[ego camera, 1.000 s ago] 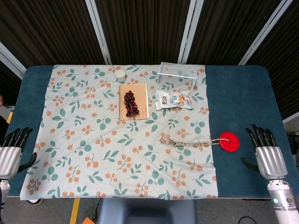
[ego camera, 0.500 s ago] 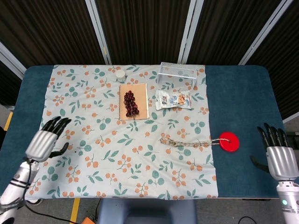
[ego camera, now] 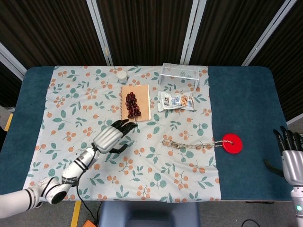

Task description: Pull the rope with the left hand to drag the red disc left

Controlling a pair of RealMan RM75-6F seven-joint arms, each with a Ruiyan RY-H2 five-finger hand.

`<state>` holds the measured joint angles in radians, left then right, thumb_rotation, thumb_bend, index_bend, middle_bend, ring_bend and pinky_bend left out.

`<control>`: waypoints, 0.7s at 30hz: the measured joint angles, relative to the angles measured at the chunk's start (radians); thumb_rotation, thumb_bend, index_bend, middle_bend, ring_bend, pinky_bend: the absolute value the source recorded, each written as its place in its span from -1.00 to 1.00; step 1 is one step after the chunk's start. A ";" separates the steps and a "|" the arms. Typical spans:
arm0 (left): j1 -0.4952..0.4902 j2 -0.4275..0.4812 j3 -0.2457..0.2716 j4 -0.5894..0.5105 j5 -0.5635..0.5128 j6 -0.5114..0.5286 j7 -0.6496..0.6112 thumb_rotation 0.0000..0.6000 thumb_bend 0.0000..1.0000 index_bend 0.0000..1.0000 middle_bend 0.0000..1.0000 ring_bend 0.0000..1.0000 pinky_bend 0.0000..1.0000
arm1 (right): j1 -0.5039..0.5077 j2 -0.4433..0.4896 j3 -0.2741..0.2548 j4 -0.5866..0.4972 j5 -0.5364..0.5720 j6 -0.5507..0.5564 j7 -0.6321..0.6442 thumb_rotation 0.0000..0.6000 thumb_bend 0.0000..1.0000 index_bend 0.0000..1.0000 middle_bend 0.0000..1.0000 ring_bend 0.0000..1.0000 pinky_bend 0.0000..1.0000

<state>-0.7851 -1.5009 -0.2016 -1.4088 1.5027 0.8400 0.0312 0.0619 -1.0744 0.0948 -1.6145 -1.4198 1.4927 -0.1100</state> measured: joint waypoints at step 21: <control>-0.257 -0.270 -0.010 0.262 -0.034 -0.155 -0.063 0.82 -0.05 -0.88 -0.83 -0.97 -0.68 | -0.050 0.005 0.003 0.037 0.032 0.037 0.074 1.00 -0.30 -1.00 -1.00 -1.00 -1.00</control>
<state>-1.0418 -1.7710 -0.2118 -1.1471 1.4688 0.6850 -0.0319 0.0117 -1.0693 0.0982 -1.5772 -1.3873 1.5294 -0.0361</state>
